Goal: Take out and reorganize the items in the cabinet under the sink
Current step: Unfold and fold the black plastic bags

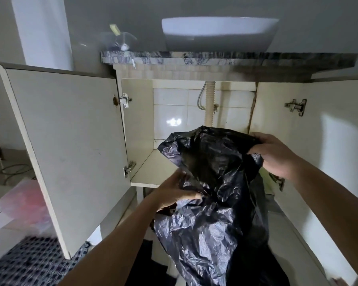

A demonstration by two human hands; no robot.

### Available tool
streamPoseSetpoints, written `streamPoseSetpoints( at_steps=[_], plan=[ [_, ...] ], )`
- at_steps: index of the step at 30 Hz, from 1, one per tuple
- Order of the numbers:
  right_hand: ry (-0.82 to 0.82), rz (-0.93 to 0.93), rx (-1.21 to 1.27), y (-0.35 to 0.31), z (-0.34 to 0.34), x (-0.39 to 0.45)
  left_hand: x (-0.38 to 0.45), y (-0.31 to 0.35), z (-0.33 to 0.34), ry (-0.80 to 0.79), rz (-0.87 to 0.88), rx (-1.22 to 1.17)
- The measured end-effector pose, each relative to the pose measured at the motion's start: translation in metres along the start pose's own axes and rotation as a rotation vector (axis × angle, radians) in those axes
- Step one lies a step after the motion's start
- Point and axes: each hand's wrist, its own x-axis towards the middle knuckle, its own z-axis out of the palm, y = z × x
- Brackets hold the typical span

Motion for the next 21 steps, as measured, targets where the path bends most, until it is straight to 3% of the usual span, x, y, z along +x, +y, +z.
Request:
streamPoseSetpoints(
  at_steps=[3,7,12,14,17,19,21],
  plan=[
    [0.211,0.02,0.015,0.004,-0.001,0.005,0.0,0.014,0.013,-0.126,-0.027,-0.08],
    [0.402,0.079,-0.048,0.01,-0.004,0.004,0.006,0.011,0.03,-0.155,-0.022,0.137],
    [0.397,0.097,-0.032,0.008,-0.006,0.004,0.013,-0.006,0.039,0.064,-0.012,0.36],
    [0.395,0.042,-0.257,0.006,-0.012,0.0,0.013,-0.009,0.034,0.124,-0.039,0.282],
    [0.152,0.084,-0.917,0.001,-0.021,-0.009,0.011,-0.003,0.026,0.197,-0.012,0.145],
    [-0.077,0.206,-0.993,-0.009,-0.023,-0.012,0.01,0.005,0.024,0.202,0.06,0.151],
    [-0.183,0.235,-0.887,-0.016,-0.016,-0.013,0.01,0.014,0.026,0.159,0.119,0.147]
  ],
)
